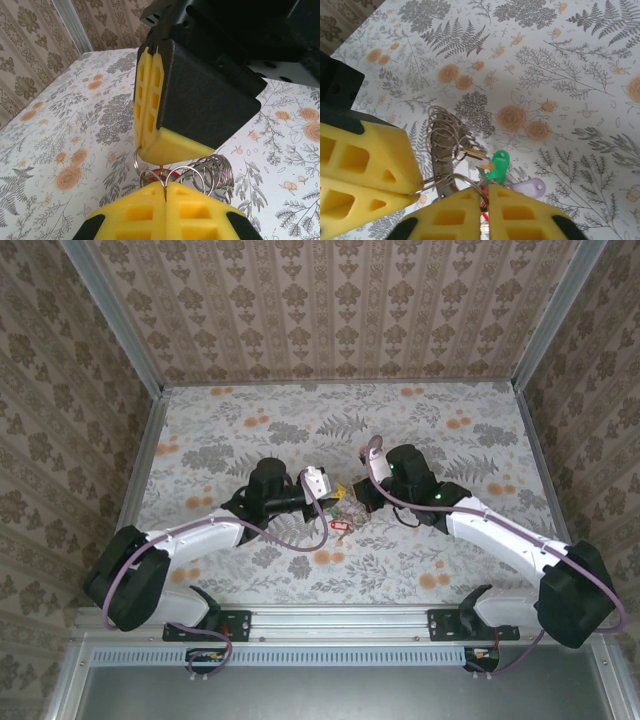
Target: Put the keys on the keyring
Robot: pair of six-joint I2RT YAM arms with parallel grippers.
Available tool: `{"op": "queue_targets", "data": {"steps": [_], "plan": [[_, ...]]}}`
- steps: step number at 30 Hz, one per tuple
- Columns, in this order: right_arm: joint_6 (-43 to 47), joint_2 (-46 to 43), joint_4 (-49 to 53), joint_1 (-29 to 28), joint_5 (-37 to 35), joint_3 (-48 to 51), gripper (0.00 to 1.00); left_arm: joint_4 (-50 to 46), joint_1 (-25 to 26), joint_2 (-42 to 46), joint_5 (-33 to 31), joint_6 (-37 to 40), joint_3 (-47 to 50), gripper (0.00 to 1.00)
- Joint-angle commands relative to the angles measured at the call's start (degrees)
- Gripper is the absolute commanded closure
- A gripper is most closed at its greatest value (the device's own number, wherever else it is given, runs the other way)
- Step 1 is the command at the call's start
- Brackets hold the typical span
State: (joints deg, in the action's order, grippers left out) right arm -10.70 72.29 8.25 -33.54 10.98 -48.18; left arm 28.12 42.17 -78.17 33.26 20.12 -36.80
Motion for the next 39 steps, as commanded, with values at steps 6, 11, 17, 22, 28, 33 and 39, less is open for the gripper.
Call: {"op": "queue_targets", "data": {"steps": [6,11,17,22,28,33,39], "plan": [[1.09,0.3,3.03,1.72,-1.31,-1.74,0.76,7.56,0.0,-0.48,1.64,-1.68,1.02,1.0],[2.25,0.04,3.31,1.98,1.72,-2.1,0.73,8.23,-0.29,-0.78,1.64,-2.08,1.14,1.0],[5.44,-1.48,4.1,2.07,-3.8,-1.11,0.69,10.4,-0.69,-1.28,1.07,-3.49,1.68,1.0],[11.3,-1.25,5.39,2.16,-0.79,-1.43,0.68,12.63,-1.17,-2.03,2.38,-4.82,1.87,1.0],[10.72,-1.97,4.24,2.36,-3.33,-1.31,0.69,15.51,-1.65,-3.3,3.21,-6.67,1.99,1.0],[13.53,-5.83,2.52,2.81,-4.09,-0.07,0.69,18.49,-2.18,-4.56,5.69,-8.67,2.4,1.0],[24.16,-10.16,0.32,2.95,-0.19,2.59,0.68,23.64,-3.4,-6.19,7.72,-12.24,3.05,1.0]]}}
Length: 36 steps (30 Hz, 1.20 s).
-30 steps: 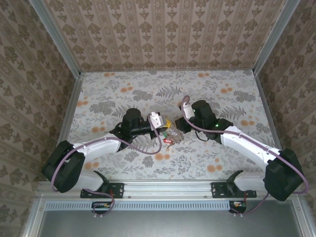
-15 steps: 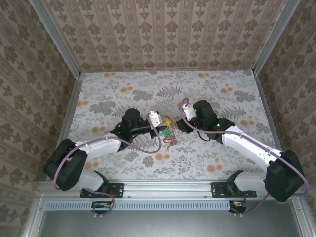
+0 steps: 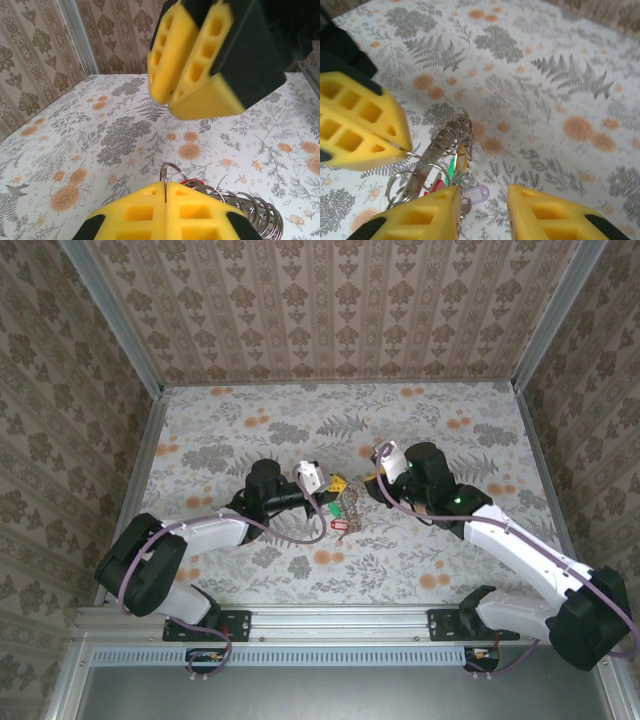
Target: Put the keys on the keyring
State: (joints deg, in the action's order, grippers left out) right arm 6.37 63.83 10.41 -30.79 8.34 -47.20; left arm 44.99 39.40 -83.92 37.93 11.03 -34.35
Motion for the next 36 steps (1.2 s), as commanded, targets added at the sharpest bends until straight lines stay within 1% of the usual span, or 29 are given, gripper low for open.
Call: {"op": "queue_targets", "data": {"steps": [1,4,6,9,16,19,23,28,36], "plan": [[8.7,-1.95,-1.98,0.2,3.77,1.67,0.68,7.48,-0.72,-0.58,3.5,-3.54,0.6,1.0],[14.54,-1.47,-1.3,0.19,11.01,1.07,0.67,8.01,-0.9,-0.99,4.53,-4.17,0.6,1.0],[16.02,-0.72,-2.77,0.2,13.42,0.97,0.67,8.16,-0.99,-1.16,5.2,-4.26,0.6,1.0],[18.5,1.16,-4.19,0.2,13.99,0.26,0.67,8.18,-1.24,-1.14,6.06,-4.43,0.73,1.0],[25.31,4.88,-2.75,0.62,16.9,-3.0,0.67,8.28,-1.47,-0.98,7.0,-4.79,0.52,1.0],[25.85,5.69,-3.53,0.97,16.95,-3.42,0.68,8.02,-1.52,-0.94,7.46,-4.86,0.36,1.0],[27.31,5.76,-4.11,2.04,19.85,-3.35,0.68,7.96,-1.52,-0.85,7.91,-5.02,0.33,1.0],[29.91,6.95,-1.17,2.53,21.38,-4.39,0.69,7.85,-1.6,-0.85,8.22,-4.99,0.17,1.0],[31.37,8.82,-0.79,3.3,23.35,-5.33,0.69,8.02,-1.6,-0.76,8.48,-5.14,0.16,1.0]]}}
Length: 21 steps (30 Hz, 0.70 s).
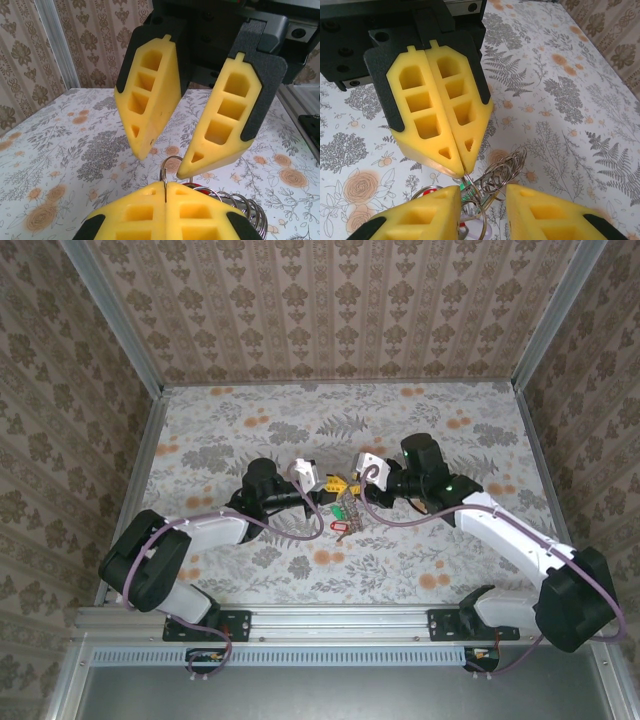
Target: Put the keys on the keyring
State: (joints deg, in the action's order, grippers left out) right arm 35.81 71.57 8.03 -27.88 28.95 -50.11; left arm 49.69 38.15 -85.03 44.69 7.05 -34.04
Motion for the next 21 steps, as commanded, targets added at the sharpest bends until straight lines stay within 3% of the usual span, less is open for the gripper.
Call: {"op": "queue_targets", "data": {"steps": [1,9,21], "plan": [[2.14,1.38,1.95,0.46,2.91,-2.61,0.69,3.22,-0.36,0.31,1.73,-1.16,-0.14,1.0],[3.29,3.22,4.05,0.99,3.53,-3.33,0.75,3.22,-0.45,0.64,1.61,-1.08,-0.02,1.0],[3.6,3.31,6.56,1.51,3.66,-5.01,0.94,1.66,-0.67,1.41,1.2,-0.54,-0.01,1.0]]}}
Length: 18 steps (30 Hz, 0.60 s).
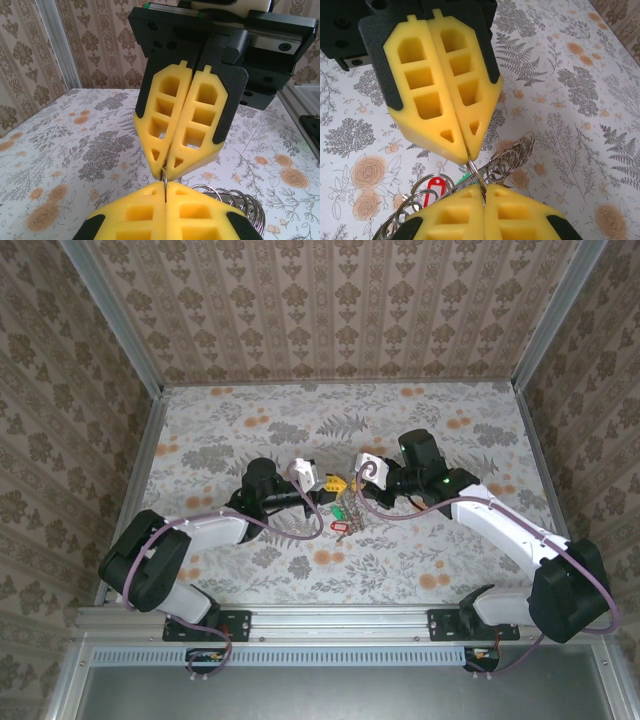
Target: Put the keys on the keyring
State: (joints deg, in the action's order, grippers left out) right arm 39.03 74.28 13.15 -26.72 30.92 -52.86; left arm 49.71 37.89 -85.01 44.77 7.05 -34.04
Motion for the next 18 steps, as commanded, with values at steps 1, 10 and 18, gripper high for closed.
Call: {"op": "queue_targets", "data": {"steps": [1,10,18], "plan": [[-0.01,0.52,1.51,0.33,1.99,-2.41,0.96,0.76,-0.36,1.49,1.12,-0.16,-0.23,1.0],[-1.99,-0.63,1.17,0.27,2.79,-2.16,1.0,-10.65,-0.34,3.0,1.0,5.7,-2.72,0.94],[-2.5,-0.86,2.23,-0.26,1.19,-2.99,1.0,-18.68,-0.18,3.69,-0.14,10.1,-5.17,0.77]]}}
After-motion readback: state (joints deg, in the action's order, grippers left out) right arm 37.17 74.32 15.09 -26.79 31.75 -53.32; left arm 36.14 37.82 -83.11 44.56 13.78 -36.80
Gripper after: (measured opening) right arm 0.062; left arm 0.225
